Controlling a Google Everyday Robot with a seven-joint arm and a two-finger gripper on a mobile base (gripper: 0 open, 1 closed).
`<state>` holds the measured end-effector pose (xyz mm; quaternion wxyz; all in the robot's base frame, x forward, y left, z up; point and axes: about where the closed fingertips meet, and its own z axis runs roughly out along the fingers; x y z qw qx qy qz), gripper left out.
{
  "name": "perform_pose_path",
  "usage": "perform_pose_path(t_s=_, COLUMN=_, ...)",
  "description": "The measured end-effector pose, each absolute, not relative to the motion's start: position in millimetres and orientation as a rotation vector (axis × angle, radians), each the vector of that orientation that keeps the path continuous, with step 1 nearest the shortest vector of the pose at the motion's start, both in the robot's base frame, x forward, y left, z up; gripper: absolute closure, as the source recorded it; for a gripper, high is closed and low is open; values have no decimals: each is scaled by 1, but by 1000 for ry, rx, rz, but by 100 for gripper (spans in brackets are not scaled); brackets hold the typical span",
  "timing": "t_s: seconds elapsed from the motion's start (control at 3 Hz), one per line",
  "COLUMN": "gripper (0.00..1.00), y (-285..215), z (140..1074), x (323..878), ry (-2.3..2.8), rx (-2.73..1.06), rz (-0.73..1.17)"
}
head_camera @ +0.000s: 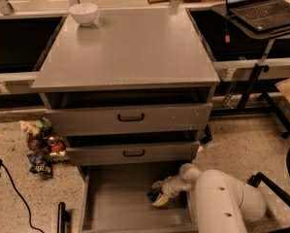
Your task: Pick rxbar blueberry from bottom drawer and place on counter
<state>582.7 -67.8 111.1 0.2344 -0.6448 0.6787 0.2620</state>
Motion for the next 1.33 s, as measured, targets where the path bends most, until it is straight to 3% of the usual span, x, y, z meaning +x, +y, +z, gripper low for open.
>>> perform_pose_path(t_s=0.67, gripper=89, y=-69, z=109, x=582, ry=1864, rx=-1770, rz=716)
perform_pose_path(t_s=1.0, gripper=100, y=-69, z=111, x=582, ry=1863, rx=-1770, rz=717)
perform_pose_path(t_s=1.33, gripper=100, y=-66, z=114, x=582, ry=1806, rx=-1771, rz=748)
